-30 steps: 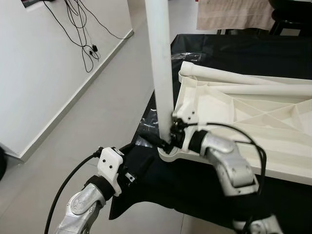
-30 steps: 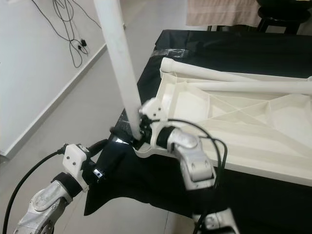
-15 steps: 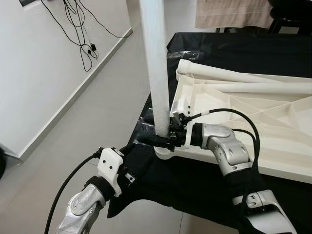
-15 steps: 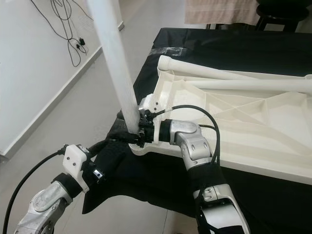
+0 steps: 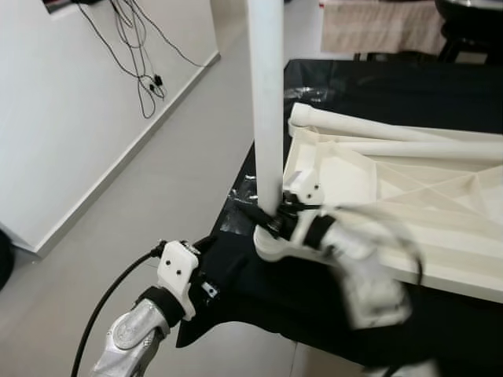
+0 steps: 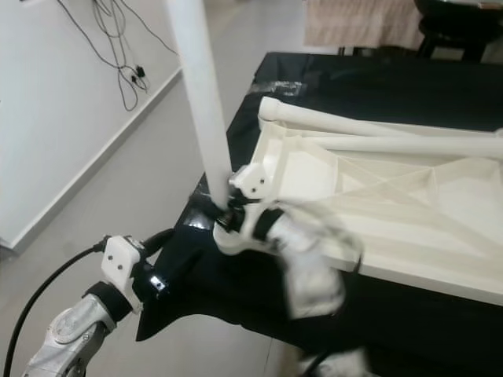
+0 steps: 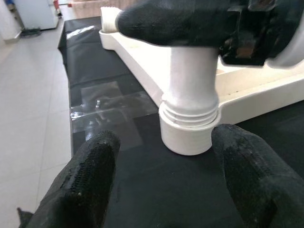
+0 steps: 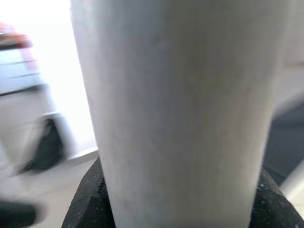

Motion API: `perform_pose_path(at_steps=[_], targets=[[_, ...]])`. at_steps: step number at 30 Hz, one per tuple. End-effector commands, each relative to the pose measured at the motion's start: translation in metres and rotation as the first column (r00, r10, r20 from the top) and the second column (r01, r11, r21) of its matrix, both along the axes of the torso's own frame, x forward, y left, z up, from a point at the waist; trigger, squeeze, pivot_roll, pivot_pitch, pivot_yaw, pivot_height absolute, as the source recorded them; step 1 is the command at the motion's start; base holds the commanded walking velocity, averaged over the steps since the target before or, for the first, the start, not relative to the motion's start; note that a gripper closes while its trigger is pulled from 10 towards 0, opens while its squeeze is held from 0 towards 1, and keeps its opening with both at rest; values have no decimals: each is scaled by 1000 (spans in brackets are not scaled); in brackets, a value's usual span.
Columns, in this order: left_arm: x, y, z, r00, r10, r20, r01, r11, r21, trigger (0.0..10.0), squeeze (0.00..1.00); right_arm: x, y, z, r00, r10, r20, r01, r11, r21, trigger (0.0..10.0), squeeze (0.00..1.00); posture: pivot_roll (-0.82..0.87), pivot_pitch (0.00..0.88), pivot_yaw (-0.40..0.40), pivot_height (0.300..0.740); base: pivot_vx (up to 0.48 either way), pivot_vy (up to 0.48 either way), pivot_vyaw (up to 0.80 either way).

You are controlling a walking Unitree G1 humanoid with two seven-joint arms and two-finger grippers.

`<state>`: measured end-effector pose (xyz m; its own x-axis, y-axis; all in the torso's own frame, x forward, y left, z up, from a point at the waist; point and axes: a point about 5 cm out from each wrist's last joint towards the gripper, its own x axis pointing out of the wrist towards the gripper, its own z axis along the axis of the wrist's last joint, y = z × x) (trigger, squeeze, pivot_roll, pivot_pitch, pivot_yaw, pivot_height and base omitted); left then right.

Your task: Building children table

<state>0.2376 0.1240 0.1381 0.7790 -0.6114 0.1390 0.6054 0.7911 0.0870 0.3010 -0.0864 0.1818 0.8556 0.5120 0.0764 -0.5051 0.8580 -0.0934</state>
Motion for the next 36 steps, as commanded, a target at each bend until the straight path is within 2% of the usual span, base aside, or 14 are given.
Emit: perform_pose_path(at_steps=[1, 9, 10, 12, 13, 16, 20, 21, 23, 24, 33, 34, 35, 36], targets=[[-1, 6, -5, 1000, 9, -21, -8, 1000, 21, 10000, 0, -3, -12, -30, 978, -152, -143, 146, 988, -52, 0, 0, -22, 158, 95, 740, 0, 0, 0], [-1, 6, -4, 1000, 15, -17, -15, 1000, 24, 10000, 0, 4, -4, -28, 986, -99, -131, 90, 994, -67, 0, 0, -14, 162, 85, 740, 0, 0, 0], [0, 6, -4, 1000, 25, -14, -25, 999, 21, 10000, 0, 4, -1, -26, 987, -86, -133, 79, 995, -58, 10000, 0, -13, 161, 85, 740, 0, 0, 0], [0, 6, -4, 1000, 27, -13, -27, 999, 20, 10000, 0, 5, 2, -24, 989, -64, -132, 58, 997, -45, 10000, 0, -9, 161, 83, 740, 0, 0, 0], [0, 6, -4, 1000, 27, -13, -27, 999, 20, 10000, 0, 6, 4, -21, 990, -11, -137, 10, 1000, -9, 10000, 1000, -8, 161, 84, 740, 0, 0, 0], [1, 6, -3, 1000, 26, -12, -26, 999, 20, 10000, 0, 7, 9, -16, 988, 70, -135, -68, 997, 22, 10000, 1000, -7, 160, 84, 740, 0, 0, 0], [2, 5, -3, 1000, 22, -12, -22, 1000, 21, 10000, 0, 17, 6, 8, 934, 353, -48, -352, 935, 31, 10000, 1000, 16, 155, 89, 740, 0, 0, 0], [1, 5, -3, 1000, 22, -11, -22, 1000, 22, 10000, 0, 18, 4, 11, 898, 438, -37, -439, 898, -13, 10000, 271, 24, 155, 85, 740, 0, 0, 0], [1, 5, -3, 1000, 22, -10, -22, 999, 23, 10000, 0, 18, 2, 13, 873, 487, -35, -488, 872, -44, 10000, 271, 24, 155, 85, 740, 0, 0, 0], [1, 5, -3, 1000, 23, -10, -23, 999, 24, 10000, 0, 21, 0, 14, 846, 530, -51, -533, 843, -74, 10000, 0, 34, 158, 85, 740, 0, 0, 0], [-5, 3, -1, 999, 38, 0, -38, 999, 31, 10000, 0, 46, -11, 21, 764, 632, -129, -644, 760, -91, 10000, 0, 72, 174, 69, 740, 0, 0, 0], [-5, 3, 0, 999, 39, 2, -39, 999, 33, 10000, 0, 48, -12, 21, 750, 646, -139, -659, 748, -80, 7020, 0, 77, 178, 68, 740, 0, 0, 0], [-6, 2, 0, 999, 40, 3, -40, 999, 35, 10000, 0, 49, -13, 21, 740, 657, -145, -670, 739, -72, 7020, 0, 78, 180, 68, 740, 0, 0, 0], [-7, 2, 0, 999, 42, 4, -42, 998, 38, 10000, 0, 51, -14, 20, 739, 657, -152, -671, 738, -72, 0, 0, 83, 185, 66, 740, 0, 0, 0]])
